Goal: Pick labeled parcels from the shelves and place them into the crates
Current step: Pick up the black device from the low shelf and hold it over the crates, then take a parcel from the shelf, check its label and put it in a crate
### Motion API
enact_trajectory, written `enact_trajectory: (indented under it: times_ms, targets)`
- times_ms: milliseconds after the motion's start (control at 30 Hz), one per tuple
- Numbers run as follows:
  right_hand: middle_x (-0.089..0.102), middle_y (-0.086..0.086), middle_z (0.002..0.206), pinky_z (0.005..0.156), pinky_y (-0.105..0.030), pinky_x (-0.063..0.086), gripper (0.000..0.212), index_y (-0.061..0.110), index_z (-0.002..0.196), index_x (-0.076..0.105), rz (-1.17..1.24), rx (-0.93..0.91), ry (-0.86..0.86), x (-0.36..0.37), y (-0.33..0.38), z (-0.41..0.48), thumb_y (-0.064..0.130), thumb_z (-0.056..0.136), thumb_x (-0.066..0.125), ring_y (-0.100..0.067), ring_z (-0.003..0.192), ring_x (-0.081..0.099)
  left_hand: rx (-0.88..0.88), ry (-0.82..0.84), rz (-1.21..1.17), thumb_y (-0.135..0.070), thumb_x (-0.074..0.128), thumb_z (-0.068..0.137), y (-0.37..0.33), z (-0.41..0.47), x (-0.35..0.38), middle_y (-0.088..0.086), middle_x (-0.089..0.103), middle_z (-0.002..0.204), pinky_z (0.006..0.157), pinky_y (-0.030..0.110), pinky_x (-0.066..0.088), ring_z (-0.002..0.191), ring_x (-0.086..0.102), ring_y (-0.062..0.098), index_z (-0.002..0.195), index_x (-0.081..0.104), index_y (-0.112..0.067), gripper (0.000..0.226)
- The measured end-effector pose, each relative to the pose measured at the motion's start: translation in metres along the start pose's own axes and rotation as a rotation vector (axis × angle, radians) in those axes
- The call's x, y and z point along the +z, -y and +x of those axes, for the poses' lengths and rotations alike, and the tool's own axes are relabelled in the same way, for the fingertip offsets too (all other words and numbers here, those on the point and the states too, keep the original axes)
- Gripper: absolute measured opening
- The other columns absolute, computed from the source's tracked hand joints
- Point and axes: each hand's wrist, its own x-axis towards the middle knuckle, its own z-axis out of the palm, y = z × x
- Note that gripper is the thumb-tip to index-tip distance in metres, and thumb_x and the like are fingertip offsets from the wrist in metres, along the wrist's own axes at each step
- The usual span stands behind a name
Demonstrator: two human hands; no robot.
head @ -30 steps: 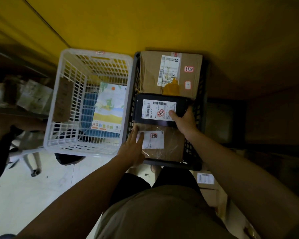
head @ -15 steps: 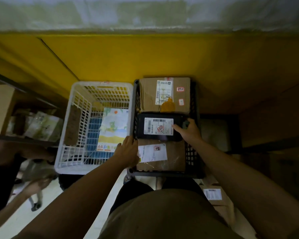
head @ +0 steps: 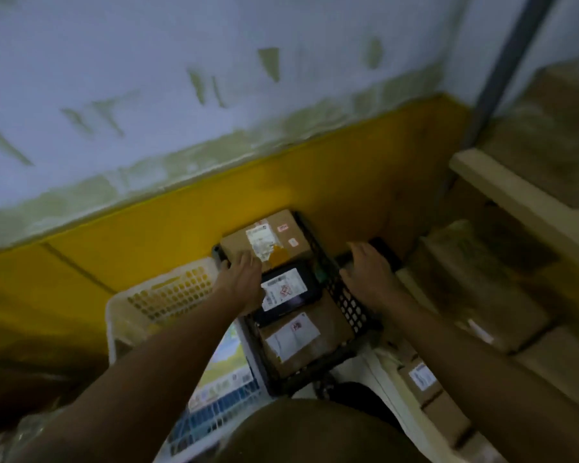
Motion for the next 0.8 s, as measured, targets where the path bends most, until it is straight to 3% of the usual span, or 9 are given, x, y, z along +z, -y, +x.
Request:
enact_trajectory:
  times_ms: [167, 300, 367, 533, 700, 800]
  targets:
    - [0.049, -0.019, 0.146, 0.107, -0.050, 0.042, 0.069, 0.007, 0.149, 0.041, -0.022, 0.226, -0.144, -0.005, -0.052, -0.130, 0.046, 0.093, 0.039, -0.038, 0.132, 0.047, 0.285, -0.113, 0.063, -0.043, 0.048, 0.101, -0.065, -0.013, -0.023, 0.019, 0.014, 0.165, 0.120, 0.058, 0.020, 0.153, 0.012, 0.036, 0.158, 0.016, -0.007, 0.074]
    - [0.048, -0.018, 0.145, 0.104, -0.051, 0.045, 0.065, 0.007, 0.148, 0.041, -0.101, 0.426, -0.226, -0.017, -0.092, -0.267, 0.041, 0.094, 0.054, -0.036, 0.133, 0.046, 0.534, -0.187, 0.128, -0.046, 0.040, 0.101, -0.160, -0.045, -0.028, 0.017, 0.030, 0.157, 0.117, 0.056, 0.025, 0.147, 0.024, 0.036, 0.154, 0.025, -0.009, 0.067]
    - [0.045, -0.018, 0.148, 0.107, -0.051, 0.042, 0.066, 0.008, 0.150, 0.039, -0.141, 0.537, -0.255, -0.025, -0.109, -0.337, 0.038, 0.096, 0.059, -0.036, 0.138, 0.042, 0.671, -0.185, 0.138, -0.047, 0.038, 0.102, -0.215, -0.071, -0.035, 0.016, 0.026, 0.160, 0.118, 0.055, 0.025, 0.149, 0.022, 0.035, 0.158, 0.019, -0.009, 0.070]
    - [0.044, -0.019, 0.150, 0.109, -0.051, 0.039, 0.067, 0.005, 0.149, 0.040, -0.166, 0.829, -0.340, -0.033, -0.132, -0.511, 0.036, 0.094, 0.063, -0.037, 0.141, 0.039, 0.970, -0.267, 0.252, -0.044, 0.046, 0.099, -0.339, -0.163, -0.031, 0.015, 0.033, 0.154, 0.112, 0.050, 0.038, 0.139, 0.036, 0.033, 0.154, 0.026, -0.011, 0.067]
    - [0.043, -0.015, 0.152, 0.109, -0.051, 0.040, 0.068, 0.008, 0.150, 0.039, -0.147, 1.063, -0.405, -0.012, -0.128, -0.684, 0.038, 0.093, 0.060, -0.036, 0.144, 0.037, 1.207, -0.311, 0.252, -0.043, 0.042, 0.097, -0.435, -0.284, 0.007, 0.013, 0.035, 0.157, 0.113, 0.045, 0.037, 0.142, 0.034, 0.032, 0.155, 0.031, -0.011, 0.067]
    - [0.046, -0.016, 0.150, 0.110, -0.049, 0.037, 0.064, 0.006, 0.149, 0.040, -0.150, 1.160, -0.443, 0.005, -0.117, -0.792, 0.036, 0.096, 0.057, -0.036, 0.142, 0.039, 1.275, -0.333, 0.284, -0.049, 0.033, 0.096, -0.483, -0.361, 0.043, 0.013, 0.034, 0.158, 0.115, 0.049, 0.033, 0.145, 0.031, 0.032, 0.155, 0.031, -0.013, 0.069]
